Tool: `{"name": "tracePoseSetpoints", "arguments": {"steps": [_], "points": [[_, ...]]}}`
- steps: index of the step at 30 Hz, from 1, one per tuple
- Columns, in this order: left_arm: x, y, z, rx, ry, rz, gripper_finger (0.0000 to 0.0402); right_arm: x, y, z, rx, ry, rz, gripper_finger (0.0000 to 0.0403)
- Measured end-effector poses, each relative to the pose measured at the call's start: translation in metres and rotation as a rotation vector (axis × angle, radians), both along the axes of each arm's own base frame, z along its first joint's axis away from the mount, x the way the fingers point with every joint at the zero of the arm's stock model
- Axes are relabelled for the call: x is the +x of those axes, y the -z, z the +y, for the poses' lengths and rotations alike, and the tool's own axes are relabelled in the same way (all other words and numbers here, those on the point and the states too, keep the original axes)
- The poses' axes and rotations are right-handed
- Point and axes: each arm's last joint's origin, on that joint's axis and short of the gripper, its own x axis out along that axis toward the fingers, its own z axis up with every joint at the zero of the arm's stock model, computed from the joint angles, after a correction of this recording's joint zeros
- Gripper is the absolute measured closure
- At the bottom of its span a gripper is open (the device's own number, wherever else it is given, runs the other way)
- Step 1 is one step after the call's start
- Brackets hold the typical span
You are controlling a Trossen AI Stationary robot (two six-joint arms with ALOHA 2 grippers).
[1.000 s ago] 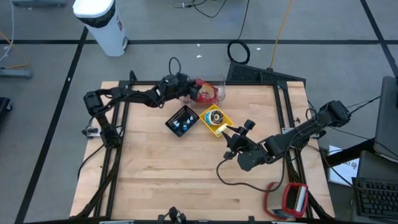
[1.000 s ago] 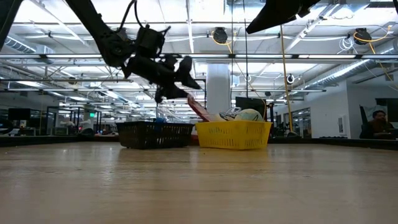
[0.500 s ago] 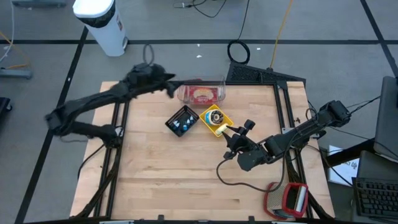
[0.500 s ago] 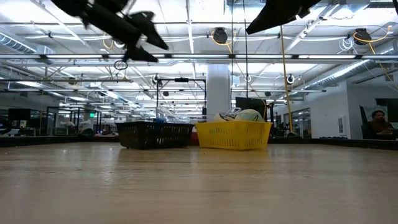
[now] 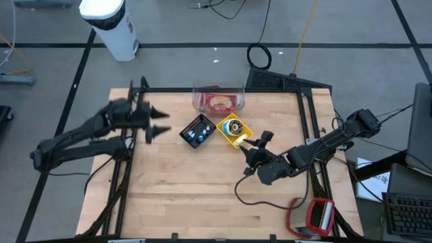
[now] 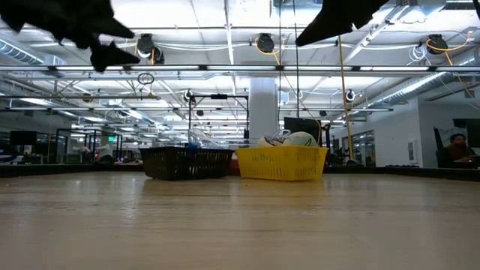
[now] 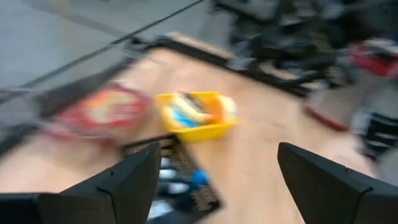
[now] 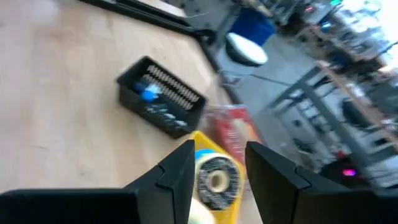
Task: Pick & Place Food Item
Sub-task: Return to Home Position
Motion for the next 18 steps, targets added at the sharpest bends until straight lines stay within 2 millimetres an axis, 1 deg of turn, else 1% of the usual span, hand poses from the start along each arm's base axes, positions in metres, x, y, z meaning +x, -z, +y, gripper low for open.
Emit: {"name": "tracePoseSetpoints", "arguments": {"steps": [4,7,9,11,14,16,18], "points": [[-0.006,0.051,-0.019,-0.029,0.132,-0.152,0.0079,0.0,-0.001,-0.003,0.075,-0.003,-0.022,0.0273],[-0.012,0.076,-0.029,0.001,0.156,-0.255,0.0074,0.0,-0.004,-0.008,0.118,0.011,-0.047,0.0273],[-0.015,0.084,-0.033,0.022,0.133,-0.306,0.0072,-0.002,-0.005,-0.01,0.136,0.022,-0.057,0.0273],[-0.017,0.09,-0.037,0.037,0.116,-0.308,0.0071,-0.006,-0.004,-0.014,0.145,0.031,-0.074,0.0273],[-0.017,0.093,-0.042,0.067,0.134,-0.31,0.0074,-0.015,-0.002,-0.022,0.174,0.033,-0.108,0.0273],[-0.016,0.096,-0.044,0.095,0.121,-0.298,0.0077,-0.023,-0.001,-0.028,0.23,-0.013,-0.164,0.0273],[-0.015,0.102,-0.046,0.112,0.067,-0.291,0.008,-0.032,0.001,-0.035,0.294,-0.104,-0.246,0.0273]]}}
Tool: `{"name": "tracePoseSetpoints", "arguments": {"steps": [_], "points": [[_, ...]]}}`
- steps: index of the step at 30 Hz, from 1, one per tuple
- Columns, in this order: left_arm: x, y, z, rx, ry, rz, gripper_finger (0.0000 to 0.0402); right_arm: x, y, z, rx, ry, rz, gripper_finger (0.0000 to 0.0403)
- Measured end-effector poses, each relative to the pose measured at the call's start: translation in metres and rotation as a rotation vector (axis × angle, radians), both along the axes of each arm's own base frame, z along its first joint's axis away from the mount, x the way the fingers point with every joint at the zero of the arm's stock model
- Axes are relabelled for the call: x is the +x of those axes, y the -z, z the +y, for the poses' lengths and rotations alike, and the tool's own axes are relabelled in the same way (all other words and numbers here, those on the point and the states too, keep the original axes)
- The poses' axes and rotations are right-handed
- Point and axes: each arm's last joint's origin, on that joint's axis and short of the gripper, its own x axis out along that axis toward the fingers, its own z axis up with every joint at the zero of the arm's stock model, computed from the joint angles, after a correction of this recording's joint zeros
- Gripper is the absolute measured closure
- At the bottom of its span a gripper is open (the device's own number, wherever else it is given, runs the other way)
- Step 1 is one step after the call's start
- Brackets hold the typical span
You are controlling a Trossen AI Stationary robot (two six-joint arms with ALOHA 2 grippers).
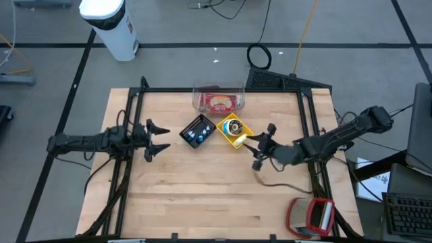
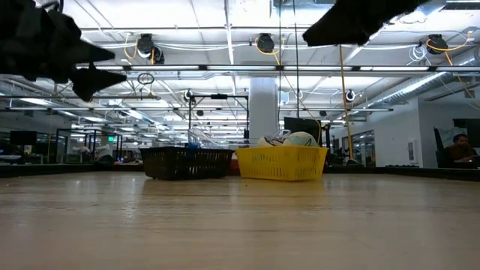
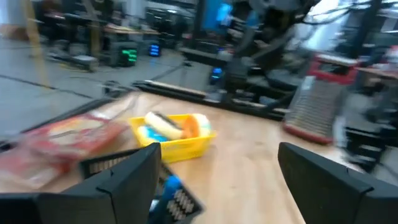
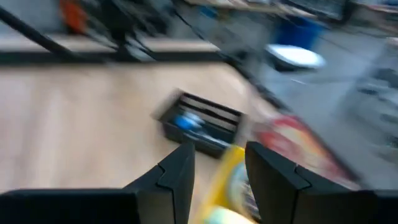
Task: Pick & Place Food Item
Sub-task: Return to Home Position
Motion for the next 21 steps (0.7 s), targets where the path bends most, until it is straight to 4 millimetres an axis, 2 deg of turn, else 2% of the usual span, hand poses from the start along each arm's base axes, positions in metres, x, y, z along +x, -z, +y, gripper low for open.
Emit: {"name": "tracePoseSetpoints", "arguments": {"steps": [3,6,11,17,21], "points": [[0.002,0.014,-0.002,0.019,-0.073,0.035,0.0084,-0.014,0.013,-0.013,0.069,-0.151,-0.139,0.0273],[0.002,0.012,-0.004,0.033,-0.095,0.032,0.0084,-0.031,0.024,-0.028,0.124,-0.234,-0.254,0.0273],[0.002,0.012,-0.007,0.051,-0.061,0.034,0.0073,-0.056,0.037,-0.045,0.158,-0.217,-0.307,0.0273],[0.002,0.013,-0.008,0.08,-0.059,0.043,0.007,-0.075,0.042,-0.051,0.129,-0.259,-0.344,0.0273],[0.002,0.013,-0.008,0.099,-0.058,0.045,0.0075,-0.09,0.055,-0.057,0.096,-0.213,-0.339,0.0273]]}}
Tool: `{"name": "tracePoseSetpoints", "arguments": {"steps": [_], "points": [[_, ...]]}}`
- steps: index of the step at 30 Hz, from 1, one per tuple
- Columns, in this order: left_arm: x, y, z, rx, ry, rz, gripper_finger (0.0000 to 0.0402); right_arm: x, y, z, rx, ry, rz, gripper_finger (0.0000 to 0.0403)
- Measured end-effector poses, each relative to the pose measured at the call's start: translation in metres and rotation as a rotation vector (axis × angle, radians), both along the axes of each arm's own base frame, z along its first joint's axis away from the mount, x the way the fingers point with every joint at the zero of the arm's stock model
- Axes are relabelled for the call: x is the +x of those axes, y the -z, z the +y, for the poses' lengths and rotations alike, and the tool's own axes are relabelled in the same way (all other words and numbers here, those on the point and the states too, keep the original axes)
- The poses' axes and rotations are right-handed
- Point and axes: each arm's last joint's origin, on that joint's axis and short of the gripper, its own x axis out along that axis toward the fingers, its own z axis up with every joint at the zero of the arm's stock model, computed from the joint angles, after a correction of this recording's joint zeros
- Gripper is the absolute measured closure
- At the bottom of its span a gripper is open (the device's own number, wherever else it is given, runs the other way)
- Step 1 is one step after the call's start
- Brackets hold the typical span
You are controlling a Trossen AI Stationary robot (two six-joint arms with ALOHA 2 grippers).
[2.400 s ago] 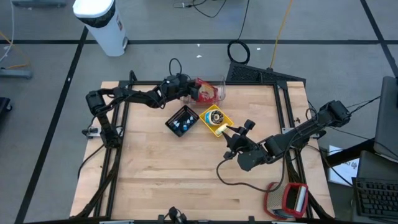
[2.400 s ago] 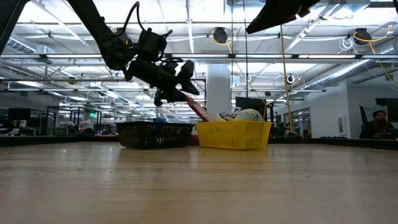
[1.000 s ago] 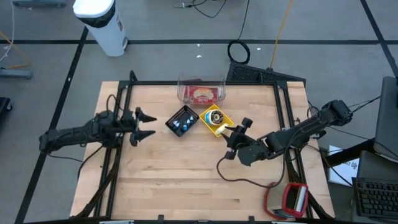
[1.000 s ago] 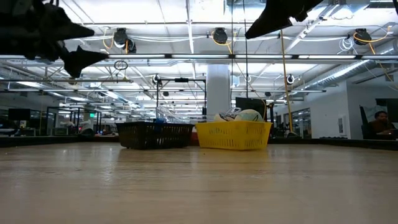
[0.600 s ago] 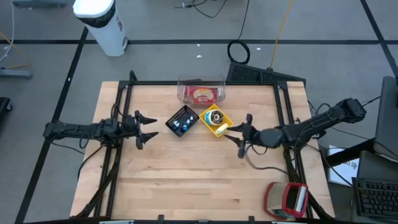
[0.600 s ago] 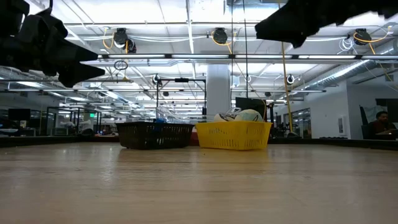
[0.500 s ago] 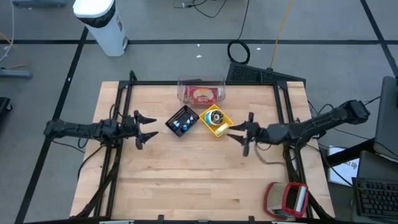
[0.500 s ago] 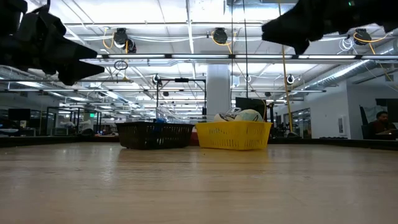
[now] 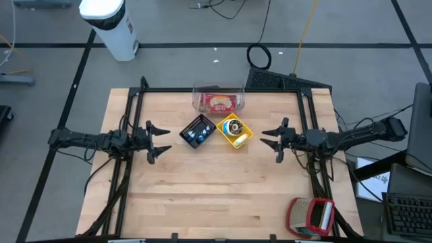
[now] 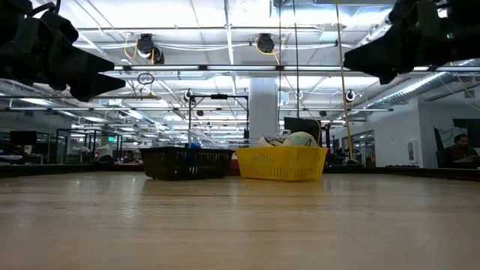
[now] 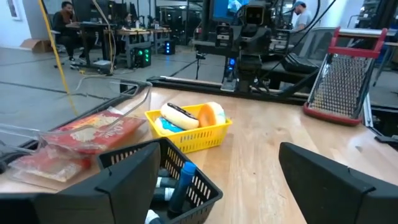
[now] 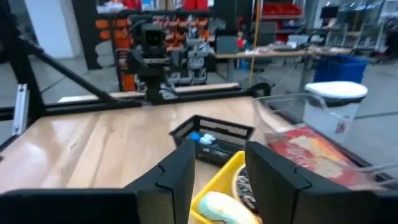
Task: Pick & Place Food Item
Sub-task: Return to Home Position
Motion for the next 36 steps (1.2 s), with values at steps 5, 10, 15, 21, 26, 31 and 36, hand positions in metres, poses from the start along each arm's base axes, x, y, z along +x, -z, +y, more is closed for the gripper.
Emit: {"name": "tracePoseSetpoints", "arguments": {"steps": [5,10,15,21,26,31,36], "points": [[0.0,0.0,0.0,-0.003,0.0,0.0,0.0084,-0.019,0.007,-0.006,-0.008,0.027,-0.065,0.0273],[0.0,0.0,0.0,-0.003,0.0,0.0,0.0086,-0.035,0.012,-0.009,-0.011,0.029,-0.019,0.0273],[0.0,0.0,0.0,-0.002,0.0,0.0,0.0079,-0.05,0.012,-0.009,-0.029,-0.028,-0.026,0.0273],[0.0,0.0,0.0,-0.002,0.001,0.0,0.0074,-0.057,0.015,-0.007,-0.092,-0.134,-0.065,0.0273],[0.0,0.0,0.0,-0.002,0.001,0.0,0.0082,-0.054,0.023,-0.004,-0.128,-0.199,-0.067,0.0273],[0.0,0.0,0.0,-0.002,0.001,-0.001,0.0089,-0.053,0.028,-0.003,-0.15,-0.255,-0.054,0.0273],[0.0,0.0,0.0,-0.002,0.001,-0.001,0.0083,-0.051,0.035,-0.003,-0.196,-0.229,-0.042,0.0273]]}}
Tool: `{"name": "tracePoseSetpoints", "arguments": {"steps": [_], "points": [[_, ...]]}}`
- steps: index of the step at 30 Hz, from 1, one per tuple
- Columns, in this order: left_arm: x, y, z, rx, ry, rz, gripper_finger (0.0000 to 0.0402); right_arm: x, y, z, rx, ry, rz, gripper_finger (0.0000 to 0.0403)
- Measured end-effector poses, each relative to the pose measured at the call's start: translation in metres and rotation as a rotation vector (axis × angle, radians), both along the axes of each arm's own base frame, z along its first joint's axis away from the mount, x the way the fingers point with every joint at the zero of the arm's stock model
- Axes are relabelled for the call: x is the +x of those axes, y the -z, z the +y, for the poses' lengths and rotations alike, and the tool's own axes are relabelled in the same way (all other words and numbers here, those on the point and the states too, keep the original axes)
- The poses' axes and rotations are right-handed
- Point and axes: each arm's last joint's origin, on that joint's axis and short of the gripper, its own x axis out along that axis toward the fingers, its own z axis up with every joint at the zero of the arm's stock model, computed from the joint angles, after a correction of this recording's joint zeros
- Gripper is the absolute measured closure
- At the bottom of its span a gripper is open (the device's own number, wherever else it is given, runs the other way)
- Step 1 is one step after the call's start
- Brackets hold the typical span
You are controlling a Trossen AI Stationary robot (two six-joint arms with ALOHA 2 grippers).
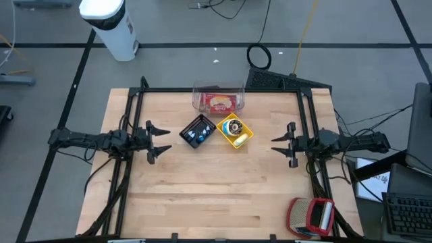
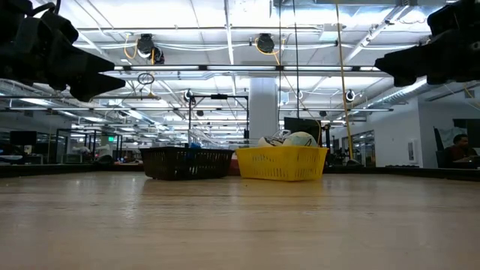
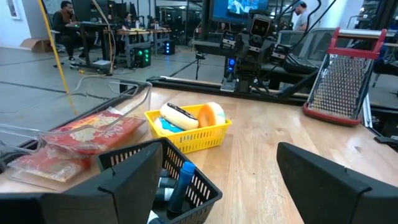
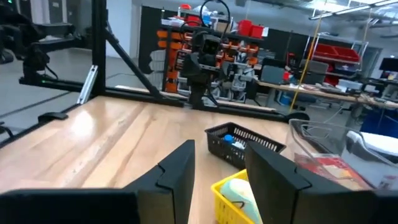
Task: Pick & Place Food Item
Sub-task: Return to Home Position
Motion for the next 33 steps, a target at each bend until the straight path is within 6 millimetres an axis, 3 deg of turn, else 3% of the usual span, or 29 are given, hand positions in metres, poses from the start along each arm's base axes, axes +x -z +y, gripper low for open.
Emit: {"name": "tracePoseSetpoints", "arguments": {"steps": [8,21,33], "points": [[0.0,0.0,0.0,0.0,0.0,0.0,0.0071,0.0014,0.002,0.0009,0.056,-0.028,0.017,0.0273],[0.0,0.0,0.0,0.0,0.0,0.0,0.0089,0.0016,0.0022,0.0009,0.058,-0.027,0.019,0.0273],[0.0,0.0,0.0,0.0,0.0,0.0,0.0071,0.0016,0.0023,0.0009,0.058,-0.027,0.019,0.0273]]}}
